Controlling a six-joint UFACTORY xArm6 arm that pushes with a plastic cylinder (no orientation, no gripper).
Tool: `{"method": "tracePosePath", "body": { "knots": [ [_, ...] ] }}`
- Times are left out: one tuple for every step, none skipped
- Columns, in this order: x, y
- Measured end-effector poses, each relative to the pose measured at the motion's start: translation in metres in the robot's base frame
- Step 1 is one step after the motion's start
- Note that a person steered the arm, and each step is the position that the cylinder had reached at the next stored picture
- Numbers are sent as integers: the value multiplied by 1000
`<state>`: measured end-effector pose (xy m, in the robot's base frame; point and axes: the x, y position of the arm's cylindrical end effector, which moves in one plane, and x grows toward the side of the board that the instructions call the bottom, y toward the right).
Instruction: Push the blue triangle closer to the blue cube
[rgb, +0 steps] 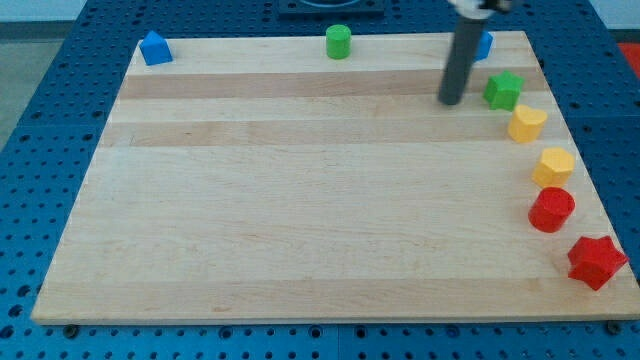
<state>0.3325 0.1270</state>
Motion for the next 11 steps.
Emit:
{"method": "tracePosePath", "body": {
  "knots": [
    [-2,-95],
    [-6,-206],
    [-15,-323],
    [-59,-399],
    [-106,-431],
    [-106,-431],
    [-126,-432],
    [-141,-431],
    [-129,-430],
    [-107,-371],
    [-107,-366]
  ]
}}
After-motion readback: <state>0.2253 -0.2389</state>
